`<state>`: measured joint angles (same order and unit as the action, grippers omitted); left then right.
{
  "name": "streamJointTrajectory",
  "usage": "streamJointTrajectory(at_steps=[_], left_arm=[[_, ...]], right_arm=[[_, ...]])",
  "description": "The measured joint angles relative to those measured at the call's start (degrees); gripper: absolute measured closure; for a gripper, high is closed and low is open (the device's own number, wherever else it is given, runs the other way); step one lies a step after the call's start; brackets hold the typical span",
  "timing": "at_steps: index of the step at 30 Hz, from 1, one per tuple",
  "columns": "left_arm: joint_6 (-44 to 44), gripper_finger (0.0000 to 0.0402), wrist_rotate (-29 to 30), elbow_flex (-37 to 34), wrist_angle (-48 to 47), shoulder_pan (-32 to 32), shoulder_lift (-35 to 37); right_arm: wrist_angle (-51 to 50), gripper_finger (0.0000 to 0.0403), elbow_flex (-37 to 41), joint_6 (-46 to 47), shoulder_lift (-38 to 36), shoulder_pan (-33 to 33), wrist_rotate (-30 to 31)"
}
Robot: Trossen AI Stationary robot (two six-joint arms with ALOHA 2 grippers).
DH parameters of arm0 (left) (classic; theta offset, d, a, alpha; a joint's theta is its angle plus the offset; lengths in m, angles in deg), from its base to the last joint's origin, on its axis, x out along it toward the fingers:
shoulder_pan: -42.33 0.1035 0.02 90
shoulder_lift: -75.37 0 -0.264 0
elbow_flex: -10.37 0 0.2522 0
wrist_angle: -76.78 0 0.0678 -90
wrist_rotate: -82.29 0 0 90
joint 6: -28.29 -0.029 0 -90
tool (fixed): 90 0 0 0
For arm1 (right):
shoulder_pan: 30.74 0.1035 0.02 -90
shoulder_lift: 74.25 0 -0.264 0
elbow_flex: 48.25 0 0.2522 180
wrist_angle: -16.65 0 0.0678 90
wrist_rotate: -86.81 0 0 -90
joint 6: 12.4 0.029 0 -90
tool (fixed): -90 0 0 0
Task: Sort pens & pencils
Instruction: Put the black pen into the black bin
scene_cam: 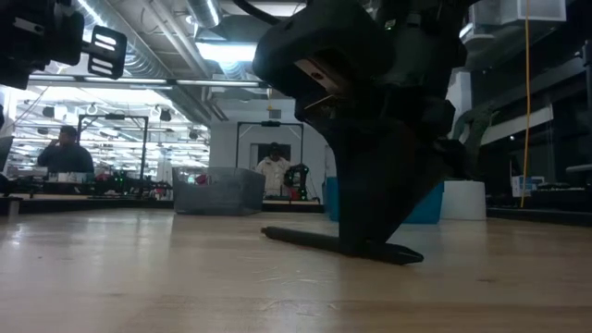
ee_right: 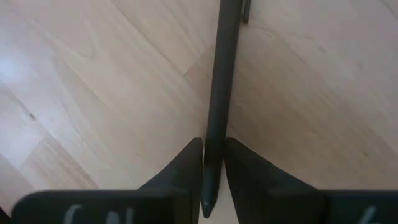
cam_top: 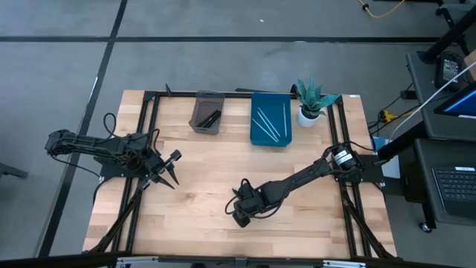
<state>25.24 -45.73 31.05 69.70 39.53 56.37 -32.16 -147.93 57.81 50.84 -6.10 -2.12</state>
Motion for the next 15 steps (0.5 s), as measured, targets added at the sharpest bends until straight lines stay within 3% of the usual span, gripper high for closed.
streamJointTrajectory(at_steps=[8,15], left_arm=[[0.0,0.0316,0.0,0.0,-0.3,0.0,0.0],[0.1,0.0316,0.0,0.0,-0.3,0.0,0.0]], right_arm=[[0.0,0.0379,0.1,-0.1,0.0,0.1,0.4],[0.2,0.0379,0.1,-0.5,0.0,0.1,0.6]])
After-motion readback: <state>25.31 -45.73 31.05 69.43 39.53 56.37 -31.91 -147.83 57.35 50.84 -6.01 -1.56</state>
